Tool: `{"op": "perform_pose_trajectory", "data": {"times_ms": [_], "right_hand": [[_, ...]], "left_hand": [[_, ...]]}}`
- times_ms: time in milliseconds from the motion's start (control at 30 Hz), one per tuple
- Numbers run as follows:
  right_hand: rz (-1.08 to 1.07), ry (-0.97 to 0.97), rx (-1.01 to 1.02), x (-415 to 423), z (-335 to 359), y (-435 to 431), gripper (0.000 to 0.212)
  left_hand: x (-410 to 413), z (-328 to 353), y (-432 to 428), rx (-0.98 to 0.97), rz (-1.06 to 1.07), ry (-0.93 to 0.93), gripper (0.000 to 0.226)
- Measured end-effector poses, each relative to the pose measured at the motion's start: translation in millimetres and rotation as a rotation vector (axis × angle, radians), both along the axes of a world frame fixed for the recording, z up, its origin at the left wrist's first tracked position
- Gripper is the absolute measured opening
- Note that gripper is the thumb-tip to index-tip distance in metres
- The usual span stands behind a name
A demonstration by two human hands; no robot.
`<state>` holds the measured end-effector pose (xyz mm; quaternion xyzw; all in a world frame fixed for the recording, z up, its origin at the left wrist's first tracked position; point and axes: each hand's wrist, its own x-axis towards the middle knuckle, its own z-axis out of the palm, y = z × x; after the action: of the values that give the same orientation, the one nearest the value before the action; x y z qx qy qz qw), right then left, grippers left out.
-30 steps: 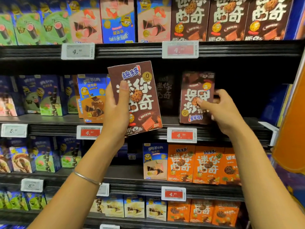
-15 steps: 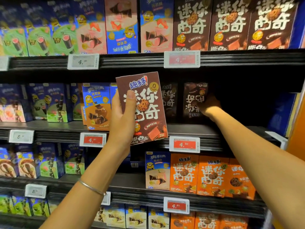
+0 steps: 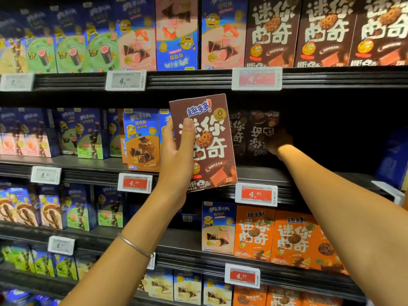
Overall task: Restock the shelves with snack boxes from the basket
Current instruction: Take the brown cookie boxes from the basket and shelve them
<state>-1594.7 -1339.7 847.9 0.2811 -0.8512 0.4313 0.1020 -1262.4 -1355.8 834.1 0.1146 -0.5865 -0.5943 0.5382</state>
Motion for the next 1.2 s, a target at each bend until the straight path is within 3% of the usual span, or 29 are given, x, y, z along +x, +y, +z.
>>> {"op": "perform_pose_trajectory", "data": {"times_ms": [133,200,333,367,467,500,567,667,767,933,1100,1200], "right_hand": [[-0.014,-0.003,-0.024,-0.9,-4.5,-5.6,0.062],[-0.011,-0.023,-0.004,-3.7,-6.3,-5.9,0.066],[-0.095,-0.158,-0.051,12.4,7.1,3.4,0.094],[-0.116,-0.182,-0.071,22.8,12.5,9.3,0.089],[0.006,-0.186,-0.259,72.3,23.1,30.3,0.045],[0.068,-0.179,-0.368,92.5,22.3,39.2,0.043],[0.225,-0.156,-0.475,135.4,18.4,60.2,0.052],[0.539,-0.151,-0.478,189.5,9.6,87.5,0.050],[0.711,-0.193,-0.430,220.5,-2.0,98.7,0.046],[0.672,-0.086,-0.414,230.2,-14.6,98.0,0.056],[0.717,-0.156,-0.489,222.2,-18.7,105.7,0.048],[0.715,-0.197,-0.508,216.9,-18.8,110.9,0.048]], "left_hand": [[-1.0,-2.3,0.2,-0.008,0.017,-0.032,0.056],[-0.6,-4.0,0.6,-0.009,0.018,-0.041,0.045],[1.2,-6.0,1.5,-0.005,0.003,-0.050,0.023],[1.4,-5.9,1.5,-0.005,-0.002,-0.047,0.024],[1.1,-5.9,1.7,-0.007,-0.002,-0.039,0.038],[0.9,-6.2,1.7,-0.004,0.001,-0.042,0.046],[0.4,-7.0,1.5,0.000,0.002,-0.051,0.056],[1.1,-8.0,2.2,0.003,-0.017,-0.047,0.056],[0.4,-10.1,3.9,0.003,-0.052,-0.030,0.057],[0.1,-16.4,5.1,-0.003,-0.103,-0.009,0.058],[-1.2,-18.0,-0.4,0.001,-0.157,0.015,0.080],[-4.9,-21.1,-2.9,-0.048,-0.111,-0.015,0.080]]}}
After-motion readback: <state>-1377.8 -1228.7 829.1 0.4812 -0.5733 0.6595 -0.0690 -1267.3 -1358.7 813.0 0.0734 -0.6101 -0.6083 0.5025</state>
